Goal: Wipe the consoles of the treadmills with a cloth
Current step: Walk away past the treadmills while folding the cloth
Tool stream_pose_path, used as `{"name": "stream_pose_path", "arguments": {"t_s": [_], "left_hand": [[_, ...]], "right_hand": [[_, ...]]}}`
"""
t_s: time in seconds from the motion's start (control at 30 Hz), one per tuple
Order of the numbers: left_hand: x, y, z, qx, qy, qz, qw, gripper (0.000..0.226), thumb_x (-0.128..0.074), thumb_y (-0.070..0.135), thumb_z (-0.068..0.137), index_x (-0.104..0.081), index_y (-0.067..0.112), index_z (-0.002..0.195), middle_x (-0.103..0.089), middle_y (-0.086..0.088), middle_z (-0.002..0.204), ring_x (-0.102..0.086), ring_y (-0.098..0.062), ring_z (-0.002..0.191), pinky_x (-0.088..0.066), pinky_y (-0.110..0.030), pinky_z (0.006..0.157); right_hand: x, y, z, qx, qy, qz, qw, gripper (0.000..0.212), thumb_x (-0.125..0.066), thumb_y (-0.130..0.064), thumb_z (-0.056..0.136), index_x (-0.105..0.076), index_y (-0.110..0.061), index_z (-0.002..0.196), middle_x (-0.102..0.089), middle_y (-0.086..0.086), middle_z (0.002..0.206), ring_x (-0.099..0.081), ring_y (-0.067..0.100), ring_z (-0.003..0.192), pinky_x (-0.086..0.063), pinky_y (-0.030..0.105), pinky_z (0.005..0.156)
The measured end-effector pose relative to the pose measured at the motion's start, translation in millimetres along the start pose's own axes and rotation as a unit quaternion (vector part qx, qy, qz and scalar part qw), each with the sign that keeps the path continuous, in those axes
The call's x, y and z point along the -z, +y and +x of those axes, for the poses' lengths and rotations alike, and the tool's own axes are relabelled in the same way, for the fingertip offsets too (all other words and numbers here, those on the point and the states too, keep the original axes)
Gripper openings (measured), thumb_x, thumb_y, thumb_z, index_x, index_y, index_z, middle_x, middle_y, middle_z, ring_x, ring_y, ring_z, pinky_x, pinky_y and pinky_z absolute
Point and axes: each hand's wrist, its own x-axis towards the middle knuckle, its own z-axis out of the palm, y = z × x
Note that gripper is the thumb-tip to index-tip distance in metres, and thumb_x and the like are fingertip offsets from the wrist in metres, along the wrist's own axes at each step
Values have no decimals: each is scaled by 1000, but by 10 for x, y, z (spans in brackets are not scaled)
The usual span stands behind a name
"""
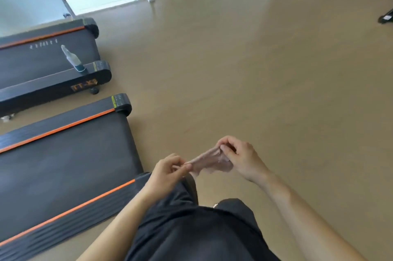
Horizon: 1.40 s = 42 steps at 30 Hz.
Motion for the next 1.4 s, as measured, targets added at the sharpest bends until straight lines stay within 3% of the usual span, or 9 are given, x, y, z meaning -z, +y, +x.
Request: {"name": "stream_pose_path", "arguments": {"t_s": [0.17, 0.23, 0.37, 0.5, 0.87, 1.1, 1.17, 1.27, 1.4], "left_hand": [[232, 391, 727, 81, 39, -97, 991, 22, -65, 26, 99, -72, 13, 83, -68, 6, 71, -58, -3, 69, -47, -18, 67], [390, 473, 1070, 94, 65, -133, 984, 25, -63, 25, 100, -72, 9, 84, -67, 6, 72, -58, -5, 69, -47, -18, 68], [758, 339, 1923, 116, 109, -211, 965, 36, -62, 31, 100, -67, -3, 86, -63, 0, 70, -56, -10, 67, -48, -23, 68], [1366, 134, 2817, 129, 107, -244, 955, 28, -65, 28, 100, -71, 4, 86, -66, -3, 71, -57, -15, 69, -49, -34, 73], [3373, 84, 4643, 118, 82, -216, 966, 12, -68, 15, 97, -71, 3, 95, -72, 1, 74, -61, -9, 68, -51, -22, 68], [4291, -13, 5838, 172, 199, -226, 938, 12, -66, 16, 99, -73, 8, 94, -69, 4, 71, -58, -6, 64, -47, -17, 63], [4556, 3, 6165, 201, 252, -237, 916, 13, -65, 15, 100, -73, 6, 96, -68, 6, 69, -57, -3, 61, -47, -16, 60], [4983, 62, 6528, 224, 319, -257, 884, 14, -65, 16, 100, -74, 7, 96, -72, 2, 76, -62, -9, 72, -53, -22, 67], [5617, 68, 6893, 239, 398, -272, 843, 13, -68, 19, 98, -75, 9, 95, -72, -1, 76, -59, -14, 72, -48, -29, 66]], "right_hand": [[549, -198, 1009, 17, -72, 36, 997, 16, -58, -19, 101, -69, -26, 93, -71, 6, 77, -62, 13, 66, -55, 40, 70], [675, -332, 1463, 16, -101, 40, 994, 3, -68, -32, 92, -70, -29, 92, -73, 2, 79, -64, 11, 71, -55, 37, 72], [727, -534, 2480, 28, -125, -10, 992, 25, -87, -29, 76, -69, -33, 92, -72, -5, 84, -62, 4, 76, -50, 21, 70], [553, -775, 3496, 27, -88, -27, 995, 18, -84, -21, 80, -69, -29, 86, -67, -10, 74, -58, 1, 67, -45, 16, 63], [337, -1962, 6155, 68, -108, -72, 989, 17, -68, -12, 94, -72, -26, 85, -70, -14, 71, -64, 2, 69, -45, 10, 65], [-62, -2453, 8076, 70, -197, -60, 976, 18, -54, -17, 101, -57, -23, 85, -61, -10, 67, -56, 3, 66, -43, 23, 68], [-162, -2674, 8633, 86, -255, -71, 961, 12, -63, -27, 98, -57, -24, 88, -61, -10, 75, -56, 4, 71, -43, 22, 68], [-285, -3082, 9386, 148, -314, -103, 932, 29, -84, -32, 80, -57, -23, 88, -60, -10, 80, -54, 4, 70, -44, 17, 63], [-655, -3733, 10351, 240, -346, -133, 897, 14, -70, -30, 78, -56, -28, 79, -54, -13, 64, -51, 7, 58, -48, 32, 57]]}}
